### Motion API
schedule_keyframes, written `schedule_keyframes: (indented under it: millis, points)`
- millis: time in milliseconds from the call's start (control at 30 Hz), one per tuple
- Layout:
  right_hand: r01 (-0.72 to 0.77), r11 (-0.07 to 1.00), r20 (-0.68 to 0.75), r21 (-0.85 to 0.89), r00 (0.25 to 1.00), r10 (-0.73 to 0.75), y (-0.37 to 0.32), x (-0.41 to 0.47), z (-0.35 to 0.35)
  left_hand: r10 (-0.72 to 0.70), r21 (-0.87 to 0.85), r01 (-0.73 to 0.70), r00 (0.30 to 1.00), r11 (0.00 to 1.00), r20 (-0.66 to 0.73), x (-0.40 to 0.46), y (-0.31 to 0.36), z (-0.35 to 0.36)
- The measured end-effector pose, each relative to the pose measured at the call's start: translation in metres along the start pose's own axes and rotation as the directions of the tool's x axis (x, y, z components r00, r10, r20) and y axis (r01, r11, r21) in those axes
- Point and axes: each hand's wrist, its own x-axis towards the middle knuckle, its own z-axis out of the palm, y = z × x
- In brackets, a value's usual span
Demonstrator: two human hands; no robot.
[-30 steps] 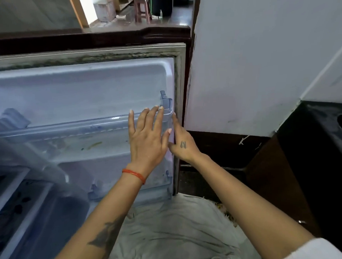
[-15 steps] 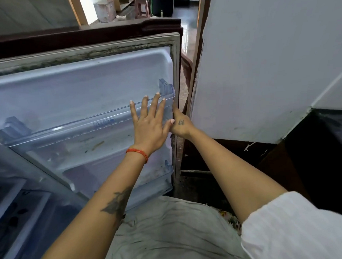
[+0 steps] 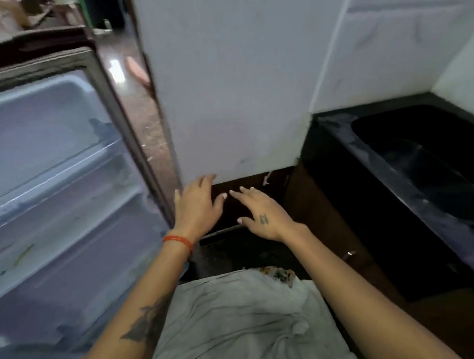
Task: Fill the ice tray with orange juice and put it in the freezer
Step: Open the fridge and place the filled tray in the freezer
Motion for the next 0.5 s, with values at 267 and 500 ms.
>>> schedule_keyframes:
  millis: [267, 500]
  points:
    - [-0.328, 0.941, -0.322, 0.087, 0.884, 0.338, 0.135, -0.171, -0.065, 0.365, -0.205, -0.323, 0.904, 0.924, 0.222, -0.022, 0.175, 0.087]
    - [-0.587, 0.785, -0.564, 0.196, 0.587, 0.580, 0.239, -0.327, -0.106, 0.637, -0.319, -0.557, 0.723, 0.767, 0.269, -0.056, 0.339, 0.151]
